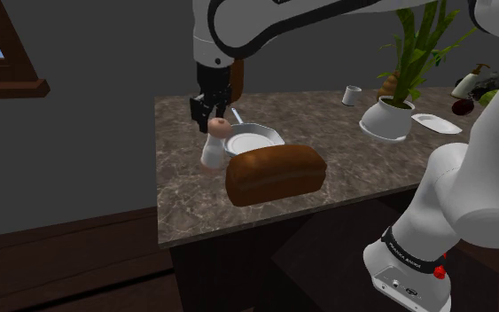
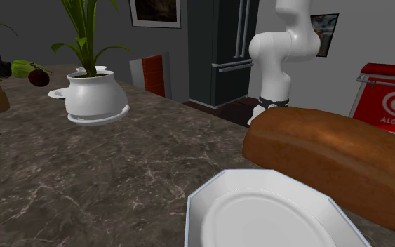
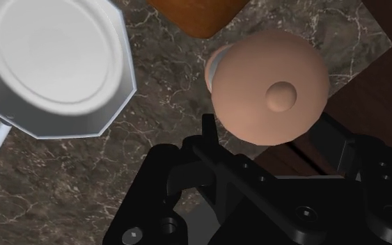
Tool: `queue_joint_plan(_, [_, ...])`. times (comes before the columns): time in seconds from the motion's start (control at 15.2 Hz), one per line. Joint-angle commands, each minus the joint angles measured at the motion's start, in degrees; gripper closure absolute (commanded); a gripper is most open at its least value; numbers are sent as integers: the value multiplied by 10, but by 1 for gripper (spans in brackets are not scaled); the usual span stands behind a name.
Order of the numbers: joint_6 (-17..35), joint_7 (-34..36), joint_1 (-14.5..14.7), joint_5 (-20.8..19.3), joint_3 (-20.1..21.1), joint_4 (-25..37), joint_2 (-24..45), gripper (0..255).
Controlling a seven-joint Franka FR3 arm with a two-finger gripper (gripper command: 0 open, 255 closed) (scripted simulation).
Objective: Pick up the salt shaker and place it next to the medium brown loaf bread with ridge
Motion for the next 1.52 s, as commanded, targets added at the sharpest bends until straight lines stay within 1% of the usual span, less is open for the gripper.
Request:
queue_joint_plan(0.0, [15,-1,-1,0,-1,-10,4,255])
queue_joint_plan(0.53, [78,2,-1,-3,-1,-51,26,255])
queue_joint_plan(1.06, [78,2,-1,-3,-1,-51,26,255])
queue_joint_plan(1.12, [78,2,-1,-3,-1,-51,26,0])
queue_joint_plan(1.45, [78,2,-1,-3,-1,-51,26,0])
